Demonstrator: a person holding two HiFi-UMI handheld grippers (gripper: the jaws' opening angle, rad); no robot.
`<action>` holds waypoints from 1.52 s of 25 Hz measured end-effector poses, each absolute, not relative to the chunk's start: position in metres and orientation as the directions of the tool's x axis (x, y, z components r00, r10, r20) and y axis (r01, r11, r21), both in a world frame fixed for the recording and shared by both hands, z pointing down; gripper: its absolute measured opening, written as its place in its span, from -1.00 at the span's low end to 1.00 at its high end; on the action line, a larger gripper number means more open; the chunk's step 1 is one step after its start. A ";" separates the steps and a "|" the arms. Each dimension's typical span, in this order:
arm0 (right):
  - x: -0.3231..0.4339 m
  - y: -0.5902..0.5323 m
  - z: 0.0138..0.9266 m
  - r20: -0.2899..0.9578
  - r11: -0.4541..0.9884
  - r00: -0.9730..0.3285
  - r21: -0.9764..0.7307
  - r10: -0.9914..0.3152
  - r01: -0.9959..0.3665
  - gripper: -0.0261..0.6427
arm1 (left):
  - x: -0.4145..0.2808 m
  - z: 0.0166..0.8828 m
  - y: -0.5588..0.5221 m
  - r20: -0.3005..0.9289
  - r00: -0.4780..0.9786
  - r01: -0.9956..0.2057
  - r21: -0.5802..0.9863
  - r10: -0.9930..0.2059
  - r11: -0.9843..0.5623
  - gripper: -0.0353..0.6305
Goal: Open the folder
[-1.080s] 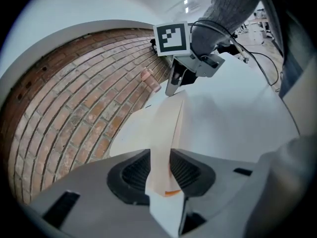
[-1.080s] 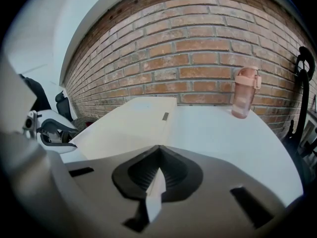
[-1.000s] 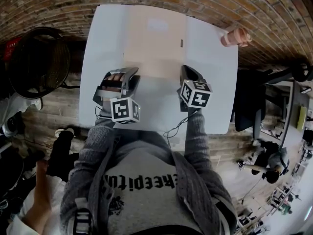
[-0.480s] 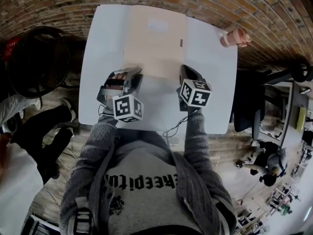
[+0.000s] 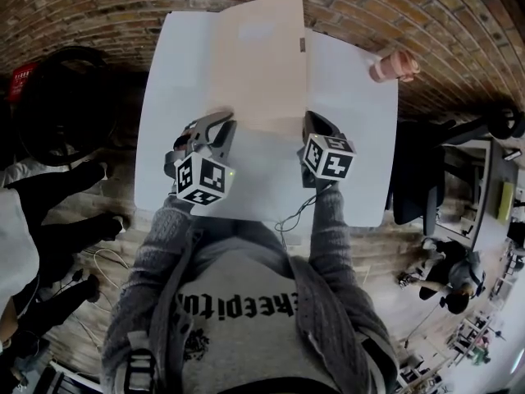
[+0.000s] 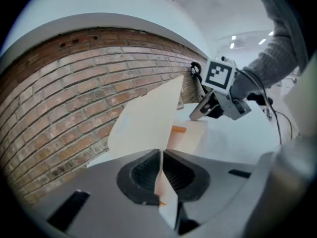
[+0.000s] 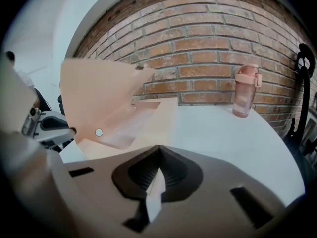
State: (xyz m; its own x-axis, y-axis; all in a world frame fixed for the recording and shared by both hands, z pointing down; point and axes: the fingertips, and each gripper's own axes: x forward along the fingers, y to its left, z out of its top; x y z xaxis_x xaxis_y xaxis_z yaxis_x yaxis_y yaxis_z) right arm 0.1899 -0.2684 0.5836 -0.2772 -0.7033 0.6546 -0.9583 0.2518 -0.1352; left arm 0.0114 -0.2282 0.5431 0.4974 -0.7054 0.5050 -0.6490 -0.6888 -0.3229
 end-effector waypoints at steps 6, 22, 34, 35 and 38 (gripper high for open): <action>0.190 -0.268 0.583 0.661 0.249 -0.264 -0.119 -0.703 -0.961 -0.92 | -0.017 0.524 -0.231 0.415 0.489 -0.804 -0.127 -0.767 -0.581 -0.83; 0.189 -0.268 0.583 0.667 0.247 -0.237 -0.082 -0.706 -0.966 -0.92 | -0.113 0.532 -0.232 0.379 0.272 -0.938 0.309 -0.885 -0.156 -0.87; 0.188 -0.266 0.583 0.668 0.241 -0.227 -0.073 -0.708 -0.968 -0.92 | -0.154 0.568 -0.230 0.493 0.154 -0.920 0.388 -0.856 0.058 -0.87; 0.187 -0.266 0.583 0.669 0.241 -0.227 -0.073 -0.708 -0.968 -0.92 | -0.156 0.571 -0.230 0.502 0.149 -0.918 0.391 -0.852 0.069 -0.87; 0.186 -0.266 0.583 0.670 0.240 -0.224 -0.071 -0.708 -0.968 -0.92 | -0.162 0.578 -0.231 0.527 0.139 -0.916 0.390 -0.838 0.094 -0.87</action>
State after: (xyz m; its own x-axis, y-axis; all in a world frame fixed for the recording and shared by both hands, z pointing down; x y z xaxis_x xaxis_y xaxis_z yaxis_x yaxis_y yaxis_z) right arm 0.1863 -0.2659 0.5829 -0.2244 -0.7077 0.6699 -0.9682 0.2400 -0.0708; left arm -0.1621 -0.2312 0.5777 0.1390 -0.8384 0.5271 -0.9159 0.0935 0.3904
